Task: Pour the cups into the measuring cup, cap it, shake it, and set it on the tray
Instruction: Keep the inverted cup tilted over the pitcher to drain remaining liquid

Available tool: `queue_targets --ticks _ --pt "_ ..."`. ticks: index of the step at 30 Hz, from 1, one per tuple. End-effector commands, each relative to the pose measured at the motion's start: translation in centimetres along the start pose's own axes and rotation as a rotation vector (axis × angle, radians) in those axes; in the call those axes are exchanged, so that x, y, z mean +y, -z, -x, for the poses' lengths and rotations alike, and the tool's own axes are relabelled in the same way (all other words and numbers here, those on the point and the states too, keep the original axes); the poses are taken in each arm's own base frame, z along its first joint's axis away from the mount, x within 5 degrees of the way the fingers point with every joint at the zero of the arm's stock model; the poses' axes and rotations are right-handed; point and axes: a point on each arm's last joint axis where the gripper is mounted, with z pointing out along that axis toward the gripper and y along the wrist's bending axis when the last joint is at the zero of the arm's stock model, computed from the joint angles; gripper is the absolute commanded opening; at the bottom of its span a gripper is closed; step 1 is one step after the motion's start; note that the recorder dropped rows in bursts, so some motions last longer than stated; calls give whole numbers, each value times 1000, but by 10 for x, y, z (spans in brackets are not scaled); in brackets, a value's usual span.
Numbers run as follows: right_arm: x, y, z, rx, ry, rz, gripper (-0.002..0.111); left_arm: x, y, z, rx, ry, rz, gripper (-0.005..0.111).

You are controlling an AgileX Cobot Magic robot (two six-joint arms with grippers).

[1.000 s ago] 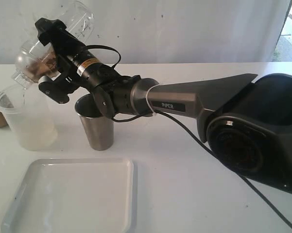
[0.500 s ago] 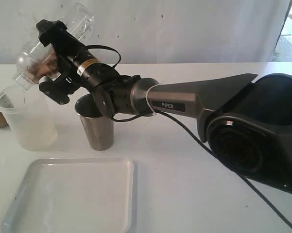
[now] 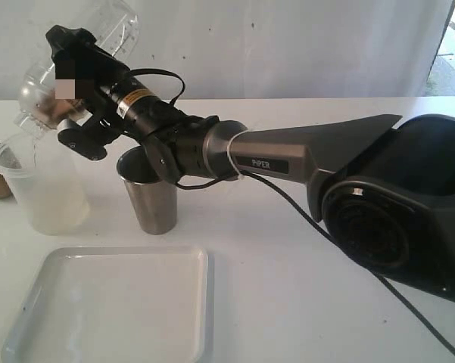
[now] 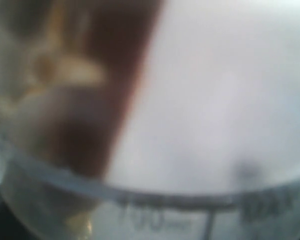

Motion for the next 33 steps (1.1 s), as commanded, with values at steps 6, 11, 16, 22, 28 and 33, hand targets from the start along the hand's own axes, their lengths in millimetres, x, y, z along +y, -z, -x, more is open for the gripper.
queue_targets --ticks 6,11,16,22,28,33 --pt "-15 -2 -5 5 66 -82 0 0 0 -1 -4 -2 -3 0" --pt "-15 -2 -5 1 71 -84 0 0 0 -1 -4 -2 -3 0" --pt "-15 -2 -5 1 71 -84 0 0 0 -1 -4 -2 -3 0" --pt "-15 -2 -6 12 55 -77 0 0 0 -1 -4 -2 -3 0" --pt "-15 -2 -6 18 49 -76 0 0 0 -1 -4 -2 -3 0" --pt "-17 -1 -8 31 48 -98 0 0 0 -1 -4 -2 -3 0"
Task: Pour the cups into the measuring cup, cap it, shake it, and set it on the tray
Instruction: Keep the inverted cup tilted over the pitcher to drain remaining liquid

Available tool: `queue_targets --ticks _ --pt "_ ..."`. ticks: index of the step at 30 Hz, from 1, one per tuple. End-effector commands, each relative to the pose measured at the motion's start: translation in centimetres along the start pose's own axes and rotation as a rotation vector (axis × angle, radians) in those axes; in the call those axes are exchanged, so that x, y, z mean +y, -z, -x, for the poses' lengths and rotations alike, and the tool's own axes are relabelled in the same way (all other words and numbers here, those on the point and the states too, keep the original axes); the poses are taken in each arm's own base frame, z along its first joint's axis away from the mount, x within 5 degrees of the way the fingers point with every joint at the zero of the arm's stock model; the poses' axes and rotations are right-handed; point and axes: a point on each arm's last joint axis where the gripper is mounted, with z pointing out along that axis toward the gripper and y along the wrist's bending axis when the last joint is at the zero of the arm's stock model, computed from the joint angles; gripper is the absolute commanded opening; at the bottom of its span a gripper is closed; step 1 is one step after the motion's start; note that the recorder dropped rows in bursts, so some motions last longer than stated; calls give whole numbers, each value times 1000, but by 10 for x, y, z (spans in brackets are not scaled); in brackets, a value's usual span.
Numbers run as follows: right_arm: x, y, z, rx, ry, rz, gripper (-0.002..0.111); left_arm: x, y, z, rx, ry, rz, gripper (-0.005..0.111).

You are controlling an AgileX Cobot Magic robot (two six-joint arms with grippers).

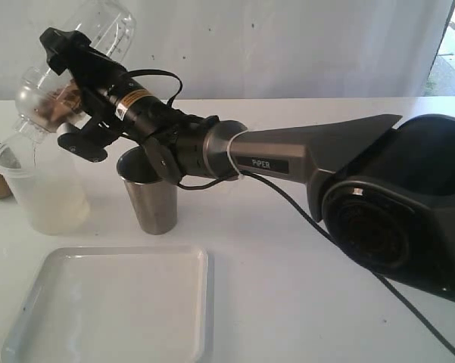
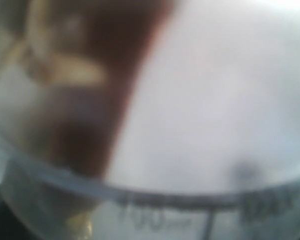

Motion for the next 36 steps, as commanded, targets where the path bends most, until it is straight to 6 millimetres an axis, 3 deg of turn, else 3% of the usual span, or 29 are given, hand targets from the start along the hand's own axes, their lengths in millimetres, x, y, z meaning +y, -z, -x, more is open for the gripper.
queue_targets --ticks 1,36 --pt "-15 -1 -11 61 8 -82 0 0 0 -1 -4 -2 -3 0" --pt "-11 -1 -18 140 -93 -51 0 0 0 -1 -4 -2 -3 0"
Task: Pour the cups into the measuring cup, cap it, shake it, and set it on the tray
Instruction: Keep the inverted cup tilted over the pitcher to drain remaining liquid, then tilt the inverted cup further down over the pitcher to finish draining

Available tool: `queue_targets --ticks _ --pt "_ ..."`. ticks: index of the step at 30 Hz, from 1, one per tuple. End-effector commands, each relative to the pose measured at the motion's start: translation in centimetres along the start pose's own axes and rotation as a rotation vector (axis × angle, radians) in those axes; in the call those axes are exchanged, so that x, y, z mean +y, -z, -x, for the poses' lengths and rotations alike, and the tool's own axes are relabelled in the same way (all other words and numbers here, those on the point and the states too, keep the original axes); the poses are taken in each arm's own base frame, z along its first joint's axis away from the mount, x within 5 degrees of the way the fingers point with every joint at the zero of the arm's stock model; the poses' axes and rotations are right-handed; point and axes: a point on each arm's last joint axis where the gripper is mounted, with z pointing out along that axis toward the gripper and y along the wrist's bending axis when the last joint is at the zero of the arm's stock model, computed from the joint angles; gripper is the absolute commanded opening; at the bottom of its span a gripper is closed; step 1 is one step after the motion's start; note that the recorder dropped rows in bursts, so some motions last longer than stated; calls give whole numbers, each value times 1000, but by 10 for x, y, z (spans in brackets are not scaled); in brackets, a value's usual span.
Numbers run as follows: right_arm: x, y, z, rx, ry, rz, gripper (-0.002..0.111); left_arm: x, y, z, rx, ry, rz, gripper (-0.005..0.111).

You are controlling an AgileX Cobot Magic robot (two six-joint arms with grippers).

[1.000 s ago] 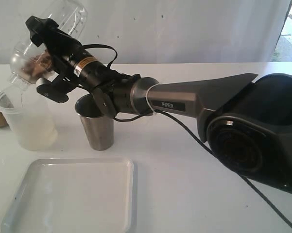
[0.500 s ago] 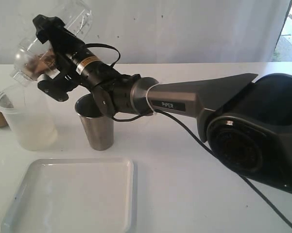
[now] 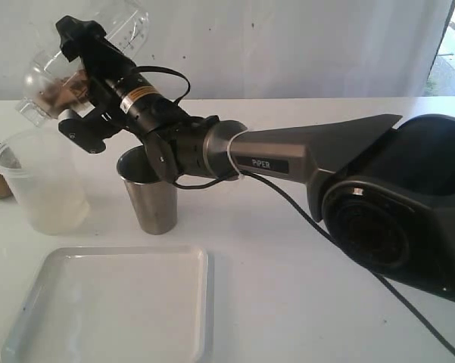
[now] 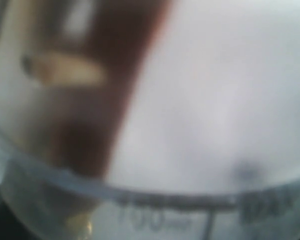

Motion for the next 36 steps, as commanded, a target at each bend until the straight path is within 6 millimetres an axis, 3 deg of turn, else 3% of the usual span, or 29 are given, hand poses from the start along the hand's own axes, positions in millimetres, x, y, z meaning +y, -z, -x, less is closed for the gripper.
queue_targets --ticks 1,28,36 --pt "-13 -2 -8 46 6 -62 0 0 0 -1 -4 -2 -3 0" --pt "-13 -2 -8 42 6 -56 0 0 0 -1 -4 -2 -3 0" --pt "-15 -2 -1 -33 100 -86 0 0 0 -1 -4 -2 -3 0"
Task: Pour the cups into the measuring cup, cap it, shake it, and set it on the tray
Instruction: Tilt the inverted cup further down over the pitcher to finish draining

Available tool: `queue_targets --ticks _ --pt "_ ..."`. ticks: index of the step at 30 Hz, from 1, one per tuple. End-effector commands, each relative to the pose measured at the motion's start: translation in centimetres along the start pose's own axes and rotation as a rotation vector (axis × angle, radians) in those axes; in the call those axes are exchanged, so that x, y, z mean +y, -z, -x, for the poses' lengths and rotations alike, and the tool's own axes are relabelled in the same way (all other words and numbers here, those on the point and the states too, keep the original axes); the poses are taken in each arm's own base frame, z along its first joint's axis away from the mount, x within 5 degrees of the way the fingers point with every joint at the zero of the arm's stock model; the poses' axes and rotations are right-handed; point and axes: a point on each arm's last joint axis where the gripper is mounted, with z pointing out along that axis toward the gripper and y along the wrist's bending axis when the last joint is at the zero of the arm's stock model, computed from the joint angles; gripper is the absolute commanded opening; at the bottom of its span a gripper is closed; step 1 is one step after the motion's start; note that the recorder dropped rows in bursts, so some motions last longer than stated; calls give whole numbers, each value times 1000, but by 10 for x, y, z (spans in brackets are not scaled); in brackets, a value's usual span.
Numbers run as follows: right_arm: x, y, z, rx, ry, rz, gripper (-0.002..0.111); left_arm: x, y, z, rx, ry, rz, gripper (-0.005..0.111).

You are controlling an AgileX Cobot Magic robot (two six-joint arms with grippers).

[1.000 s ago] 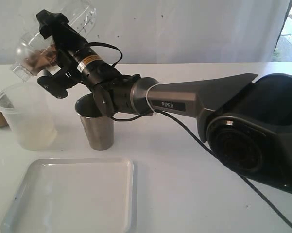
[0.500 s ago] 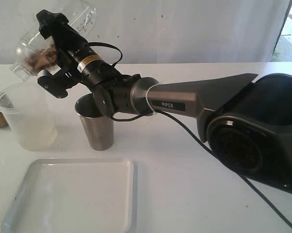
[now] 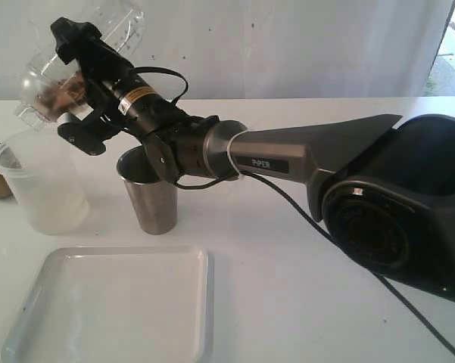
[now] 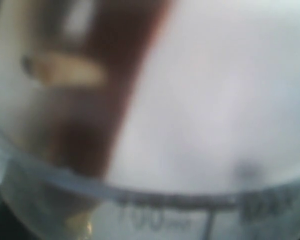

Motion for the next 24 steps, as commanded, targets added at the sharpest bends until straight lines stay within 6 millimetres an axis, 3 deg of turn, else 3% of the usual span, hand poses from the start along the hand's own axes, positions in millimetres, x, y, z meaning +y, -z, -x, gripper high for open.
queue_targets --ticks 1,24 --pt "-14 -2 -4 -7 66 -70 0 0 0 -1 -4 -2 -3 0" --pt "-17 -1 -1 -31 110 -104 0 0 0 -1 -4 -2 -3 0"
